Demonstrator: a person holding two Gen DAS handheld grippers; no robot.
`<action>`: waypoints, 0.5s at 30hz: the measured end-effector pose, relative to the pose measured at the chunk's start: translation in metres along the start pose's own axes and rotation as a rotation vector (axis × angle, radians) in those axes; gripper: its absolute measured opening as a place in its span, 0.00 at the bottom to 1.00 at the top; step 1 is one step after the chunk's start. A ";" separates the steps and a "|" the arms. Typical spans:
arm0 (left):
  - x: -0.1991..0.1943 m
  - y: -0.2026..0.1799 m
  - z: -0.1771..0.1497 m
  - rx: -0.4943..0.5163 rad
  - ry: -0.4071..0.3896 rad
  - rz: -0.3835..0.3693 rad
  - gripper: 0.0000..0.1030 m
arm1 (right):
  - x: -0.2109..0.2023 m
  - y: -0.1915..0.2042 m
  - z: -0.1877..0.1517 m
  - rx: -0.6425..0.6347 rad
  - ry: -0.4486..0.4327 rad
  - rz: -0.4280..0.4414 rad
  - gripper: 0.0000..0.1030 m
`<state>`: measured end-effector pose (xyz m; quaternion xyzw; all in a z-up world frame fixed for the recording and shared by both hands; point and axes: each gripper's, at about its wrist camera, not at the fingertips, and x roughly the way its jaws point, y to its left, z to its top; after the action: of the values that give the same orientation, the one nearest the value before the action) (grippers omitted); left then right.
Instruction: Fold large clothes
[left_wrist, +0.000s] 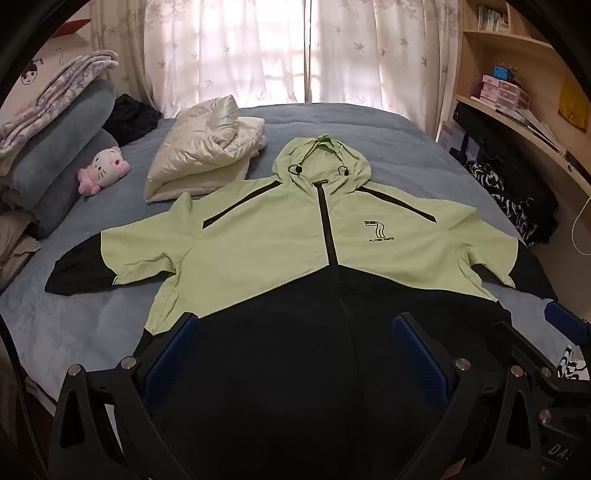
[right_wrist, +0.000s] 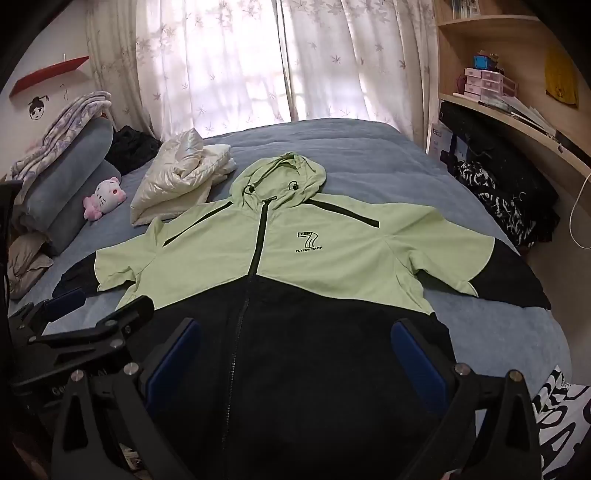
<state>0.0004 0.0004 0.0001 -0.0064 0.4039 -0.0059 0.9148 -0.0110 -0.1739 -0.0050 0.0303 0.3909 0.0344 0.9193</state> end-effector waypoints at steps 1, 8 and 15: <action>0.000 0.000 0.000 -0.002 0.001 -0.009 0.99 | 0.001 0.001 0.000 0.009 0.004 0.007 1.00; 0.000 0.003 -0.002 -0.003 -0.007 -0.004 0.99 | 0.000 -0.007 -0.003 0.068 -0.007 0.054 1.00; -0.013 -0.002 -0.010 0.004 -0.019 -0.018 0.99 | -0.007 -0.009 -0.004 0.078 -0.018 0.043 1.00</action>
<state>-0.0157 -0.0015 0.0036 -0.0082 0.3953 -0.0150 0.9184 -0.0189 -0.1831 -0.0035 0.0749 0.3830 0.0384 0.9199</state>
